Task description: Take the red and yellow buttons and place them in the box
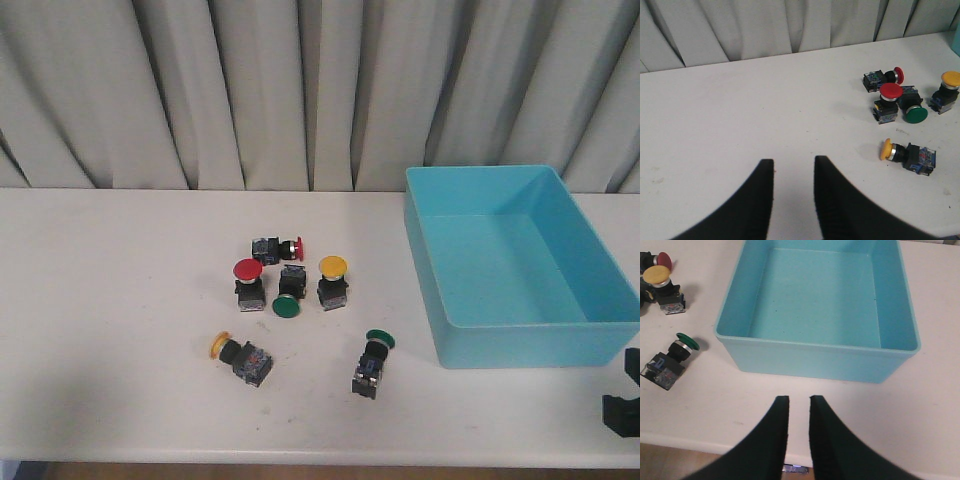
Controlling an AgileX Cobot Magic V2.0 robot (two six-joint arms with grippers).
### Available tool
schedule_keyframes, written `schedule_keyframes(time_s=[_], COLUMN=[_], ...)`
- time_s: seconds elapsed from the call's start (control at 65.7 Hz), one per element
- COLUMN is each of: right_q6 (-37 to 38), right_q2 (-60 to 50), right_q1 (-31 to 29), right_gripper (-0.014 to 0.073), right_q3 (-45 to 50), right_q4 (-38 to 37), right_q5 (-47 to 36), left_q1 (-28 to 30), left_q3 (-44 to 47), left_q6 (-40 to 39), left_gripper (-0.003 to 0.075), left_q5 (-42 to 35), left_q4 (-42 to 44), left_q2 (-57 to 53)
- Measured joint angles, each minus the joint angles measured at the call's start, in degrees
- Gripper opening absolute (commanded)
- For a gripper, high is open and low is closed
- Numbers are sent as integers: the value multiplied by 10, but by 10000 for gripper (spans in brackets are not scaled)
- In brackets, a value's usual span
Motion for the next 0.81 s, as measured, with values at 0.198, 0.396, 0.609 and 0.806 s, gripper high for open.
schedule_keyframes(time_s=[0.198,0.396,0.609,0.806], right_q6=[-4,-4,-4,-4], right_q2=[0,0,0,0], right_q1=[0,0,0,0], right_gripper=[553,583,583,583], right_q3=[0,0,0,0], right_q4=[0,0,0,0], right_q5=[2,5,8,8], left_q1=[0,-13,-99,-169], left_q3=[0,0,-20,-83], left_q6=[0,16,51,164], left_gripper=[591,585,585,585], left_q5=[-4,-5,-19,-21], left_q4=[0,0,-1,-1], left_q2=[1,39,142,269])
